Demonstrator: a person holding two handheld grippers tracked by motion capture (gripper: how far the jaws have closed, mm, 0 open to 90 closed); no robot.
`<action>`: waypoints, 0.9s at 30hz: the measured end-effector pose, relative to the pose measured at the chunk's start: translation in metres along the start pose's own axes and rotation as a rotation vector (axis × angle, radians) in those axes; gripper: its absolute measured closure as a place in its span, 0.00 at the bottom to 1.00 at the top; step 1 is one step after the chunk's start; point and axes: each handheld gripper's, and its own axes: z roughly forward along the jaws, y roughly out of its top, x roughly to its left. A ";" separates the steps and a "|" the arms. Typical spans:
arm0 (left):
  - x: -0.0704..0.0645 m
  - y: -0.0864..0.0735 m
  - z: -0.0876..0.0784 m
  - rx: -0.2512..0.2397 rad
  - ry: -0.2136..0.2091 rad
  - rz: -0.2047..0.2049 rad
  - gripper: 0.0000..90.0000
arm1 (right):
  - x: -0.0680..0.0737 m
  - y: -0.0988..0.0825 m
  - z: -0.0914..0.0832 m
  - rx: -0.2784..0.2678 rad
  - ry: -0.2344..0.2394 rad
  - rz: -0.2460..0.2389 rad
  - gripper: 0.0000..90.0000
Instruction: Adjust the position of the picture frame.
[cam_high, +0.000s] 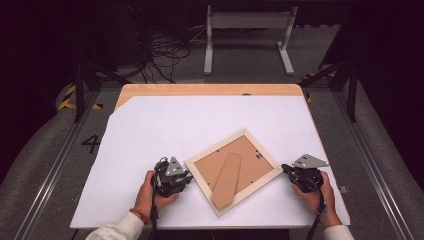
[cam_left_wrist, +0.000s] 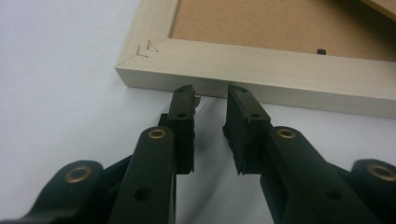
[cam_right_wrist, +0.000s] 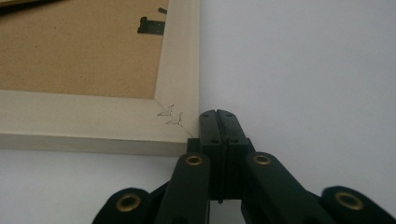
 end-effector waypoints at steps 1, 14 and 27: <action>0.002 0.000 0.000 -0.002 0.004 -0.003 0.80 | 0.001 0.000 0.000 -0.002 0.003 0.002 1.00; 0.015 0.001 0.001 0.002 0.017 -0.026 0.81 | 0.010 0.003 0.002 -0.002 0.011 -0.004 1.00; 0.029 0.001 0.002 -0.005 0.010 -0.072 0.84 | 0.018 0.004 0.002 -0.004 0.040 -0.022 1.00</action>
